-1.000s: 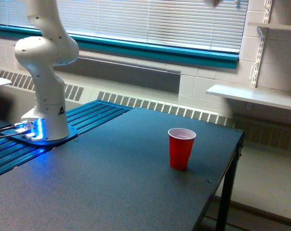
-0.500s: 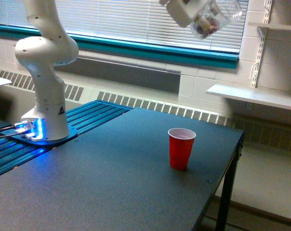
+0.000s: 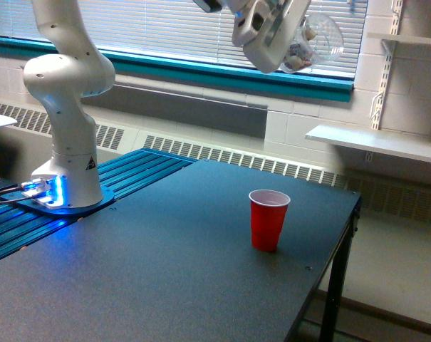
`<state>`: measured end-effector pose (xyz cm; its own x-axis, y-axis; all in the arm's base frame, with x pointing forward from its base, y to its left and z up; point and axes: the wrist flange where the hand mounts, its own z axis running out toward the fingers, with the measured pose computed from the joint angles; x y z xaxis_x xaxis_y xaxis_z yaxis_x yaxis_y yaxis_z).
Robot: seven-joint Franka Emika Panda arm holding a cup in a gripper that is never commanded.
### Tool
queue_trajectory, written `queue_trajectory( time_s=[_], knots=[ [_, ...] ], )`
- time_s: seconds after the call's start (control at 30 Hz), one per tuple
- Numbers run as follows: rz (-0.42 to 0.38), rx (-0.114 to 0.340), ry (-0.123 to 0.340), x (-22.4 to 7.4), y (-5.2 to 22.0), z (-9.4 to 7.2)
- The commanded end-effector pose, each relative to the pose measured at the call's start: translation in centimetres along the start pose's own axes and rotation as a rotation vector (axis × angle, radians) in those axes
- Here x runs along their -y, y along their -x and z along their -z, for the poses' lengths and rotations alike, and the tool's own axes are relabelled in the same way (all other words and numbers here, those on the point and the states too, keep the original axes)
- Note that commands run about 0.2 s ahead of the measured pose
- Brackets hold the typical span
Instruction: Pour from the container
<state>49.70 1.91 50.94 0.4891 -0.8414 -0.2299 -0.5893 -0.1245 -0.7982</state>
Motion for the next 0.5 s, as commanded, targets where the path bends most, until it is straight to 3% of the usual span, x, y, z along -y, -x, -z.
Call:
queue_trajectory(
  time_s=[0.03, 0.27, 0.5],
  knots=[
    [-0.004, 0.041, -0.010, -2.7, 0.9, -1.4],
    [-0.125, 0.093, -0.026, -6.9, 1.5, -3.1],
    [-0.233, 0.111, -0.069, -9.6, 2.0, -3.9]
  ],
)
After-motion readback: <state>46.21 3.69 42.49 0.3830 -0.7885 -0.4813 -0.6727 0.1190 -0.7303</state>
